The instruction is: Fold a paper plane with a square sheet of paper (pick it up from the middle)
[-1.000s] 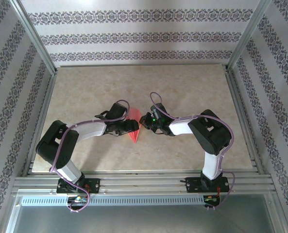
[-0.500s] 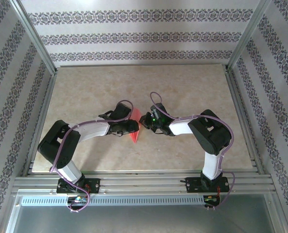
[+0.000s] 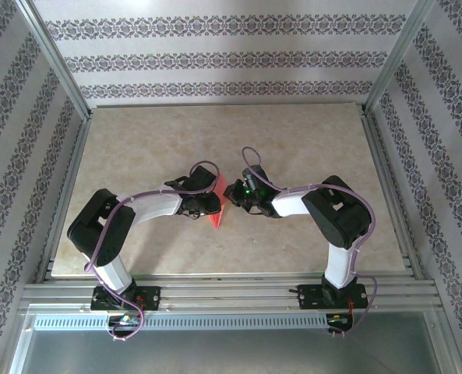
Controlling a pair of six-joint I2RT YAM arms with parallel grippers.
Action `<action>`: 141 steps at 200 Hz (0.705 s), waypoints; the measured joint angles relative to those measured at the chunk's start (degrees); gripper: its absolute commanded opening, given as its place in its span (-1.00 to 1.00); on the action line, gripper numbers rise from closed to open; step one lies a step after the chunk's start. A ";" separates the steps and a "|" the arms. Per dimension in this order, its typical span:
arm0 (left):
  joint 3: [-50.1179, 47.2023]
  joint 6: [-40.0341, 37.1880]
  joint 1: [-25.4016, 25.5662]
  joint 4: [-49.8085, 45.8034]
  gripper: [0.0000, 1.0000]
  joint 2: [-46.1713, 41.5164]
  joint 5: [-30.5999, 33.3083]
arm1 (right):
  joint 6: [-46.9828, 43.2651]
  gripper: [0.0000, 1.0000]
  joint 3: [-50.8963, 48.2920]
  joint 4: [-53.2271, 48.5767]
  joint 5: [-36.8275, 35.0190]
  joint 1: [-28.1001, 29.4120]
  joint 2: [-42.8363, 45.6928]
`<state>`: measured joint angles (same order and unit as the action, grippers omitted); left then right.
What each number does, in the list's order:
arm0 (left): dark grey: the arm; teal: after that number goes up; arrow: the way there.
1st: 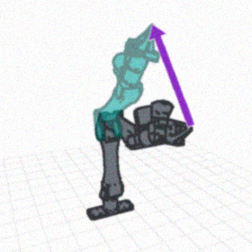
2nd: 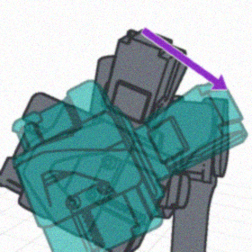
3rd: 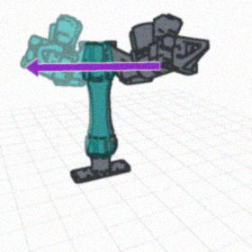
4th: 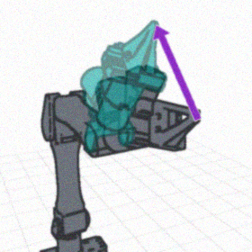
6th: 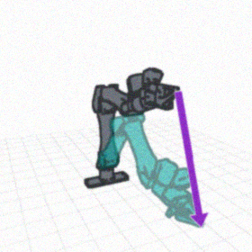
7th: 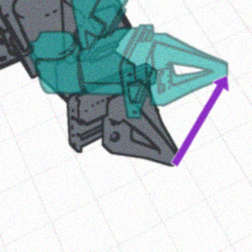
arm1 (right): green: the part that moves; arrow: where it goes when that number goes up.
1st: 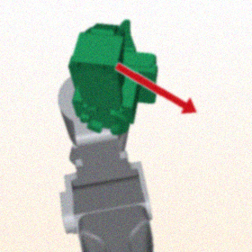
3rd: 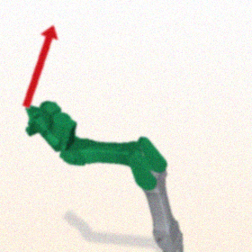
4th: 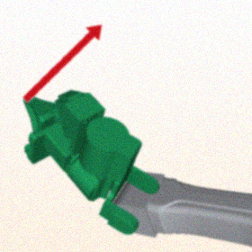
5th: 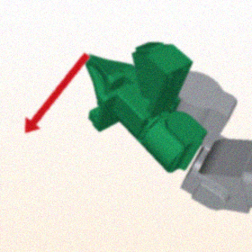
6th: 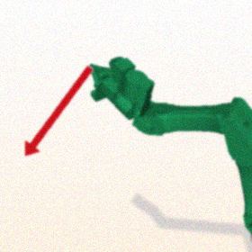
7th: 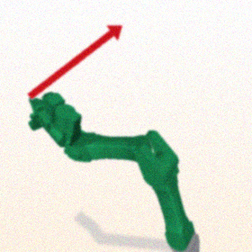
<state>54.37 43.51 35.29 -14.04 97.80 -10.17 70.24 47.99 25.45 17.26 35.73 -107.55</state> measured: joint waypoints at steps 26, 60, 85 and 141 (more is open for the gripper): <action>0.96 -0.02 0.00 -0.63 -0.52 0.00 0.22 | 0.15 -0.90 0.00 0.15 0.02 0.00 0.00; 1.84 -0.24 0.00 -0.83 -0.52 0.00 0.24 | 0.17 -0.87 0.00 0.15 0.20 -0.02 0.00; 2.69 -0.98 0.00 -1.88 -0.61 0.57 0.48 | 0.39 -0.83 0.00 0.17 0.22 -0.02 0.00; 3.96 -2.82 0.02 -4.79 -0.87 1.92 2.38 | 0.39 -0.45 -1.01 1.01 0.57 -0.76 0.39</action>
<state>58.33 40.69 35.31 -18.83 99.72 -7.79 70.63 46.98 26.46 17.82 34.96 -107.15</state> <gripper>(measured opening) 0.075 0.232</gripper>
